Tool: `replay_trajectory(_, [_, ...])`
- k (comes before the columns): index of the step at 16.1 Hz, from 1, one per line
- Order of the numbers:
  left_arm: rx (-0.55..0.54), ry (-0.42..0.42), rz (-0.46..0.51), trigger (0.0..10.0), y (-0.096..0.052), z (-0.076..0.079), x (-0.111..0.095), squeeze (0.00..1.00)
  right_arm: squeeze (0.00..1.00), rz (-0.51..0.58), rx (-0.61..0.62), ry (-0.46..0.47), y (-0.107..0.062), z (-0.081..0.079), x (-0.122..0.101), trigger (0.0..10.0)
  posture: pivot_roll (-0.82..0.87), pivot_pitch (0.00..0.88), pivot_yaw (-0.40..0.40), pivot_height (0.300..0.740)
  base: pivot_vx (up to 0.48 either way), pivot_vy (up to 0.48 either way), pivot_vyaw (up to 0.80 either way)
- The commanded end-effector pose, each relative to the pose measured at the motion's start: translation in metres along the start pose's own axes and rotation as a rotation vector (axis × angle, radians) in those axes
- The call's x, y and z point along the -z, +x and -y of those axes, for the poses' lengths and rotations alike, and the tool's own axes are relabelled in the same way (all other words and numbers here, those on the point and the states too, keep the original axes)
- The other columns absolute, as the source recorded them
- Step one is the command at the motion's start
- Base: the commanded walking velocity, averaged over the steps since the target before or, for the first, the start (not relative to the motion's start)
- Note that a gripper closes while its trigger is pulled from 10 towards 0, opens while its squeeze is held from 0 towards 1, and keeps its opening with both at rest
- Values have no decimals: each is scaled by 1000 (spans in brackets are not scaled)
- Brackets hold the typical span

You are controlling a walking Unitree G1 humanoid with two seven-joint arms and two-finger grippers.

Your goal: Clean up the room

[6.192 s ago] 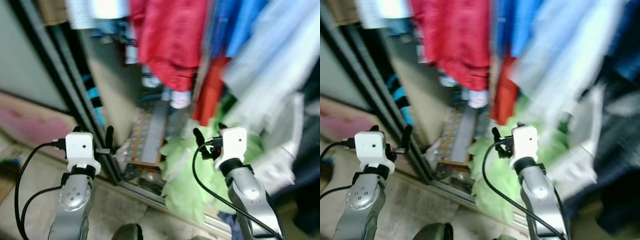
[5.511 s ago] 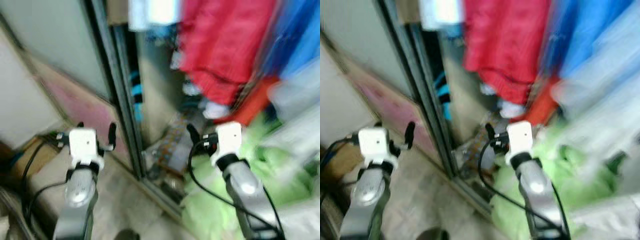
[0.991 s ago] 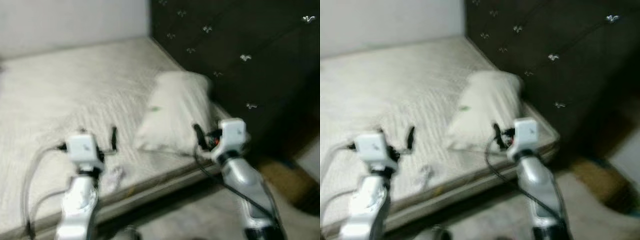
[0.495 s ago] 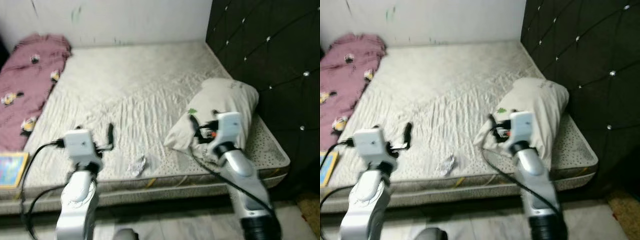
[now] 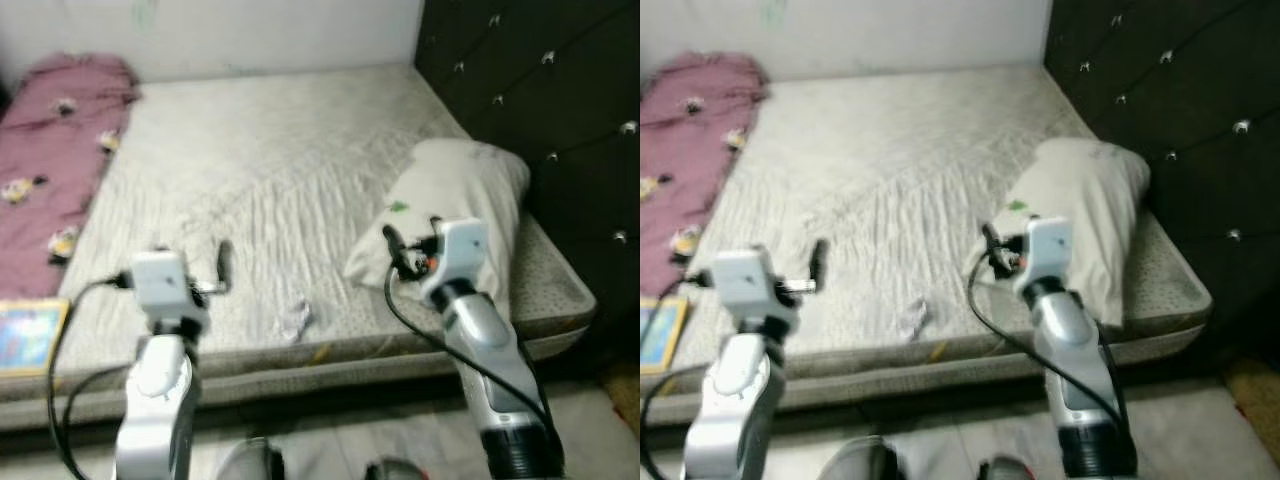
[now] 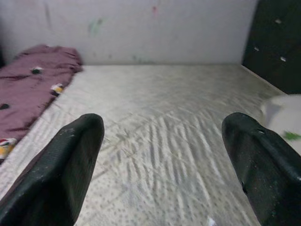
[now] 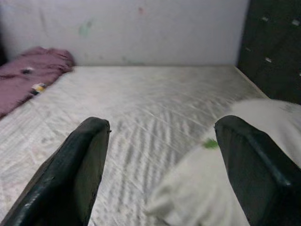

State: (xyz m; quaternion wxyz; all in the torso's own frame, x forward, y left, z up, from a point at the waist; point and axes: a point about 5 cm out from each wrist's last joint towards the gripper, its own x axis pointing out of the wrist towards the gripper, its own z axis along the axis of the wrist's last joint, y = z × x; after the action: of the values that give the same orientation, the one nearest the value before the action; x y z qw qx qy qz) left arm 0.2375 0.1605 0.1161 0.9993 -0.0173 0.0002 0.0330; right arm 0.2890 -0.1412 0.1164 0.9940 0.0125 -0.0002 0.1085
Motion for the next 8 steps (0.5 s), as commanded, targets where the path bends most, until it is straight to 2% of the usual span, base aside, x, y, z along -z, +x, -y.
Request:
replay_trajectory(1, [-17,14,24,10000,2,-6,-6,0,0,30,-10,5,4,-5,-7,10000,-25,57,-8,740,0,480,0])
replay_trajectory(4, [-28,28,39,10000,2,-8,-7,0,0,32,-10,5,4,-5,-7,10000,-25,57,-8,740,0,480,0])
replay_trajectory(5, [-36,42,52,10000,3,-9,-9,0,0,33,-10,5,4,-5,-7,10000,-26,57,-9,740,0,0,0])
replay_trajectory(8, [16,7,58,10000,1,-5,-10,0,0,37,-1,6,4,-4,-7,10000,-27,54,-8,740,0,0,0])
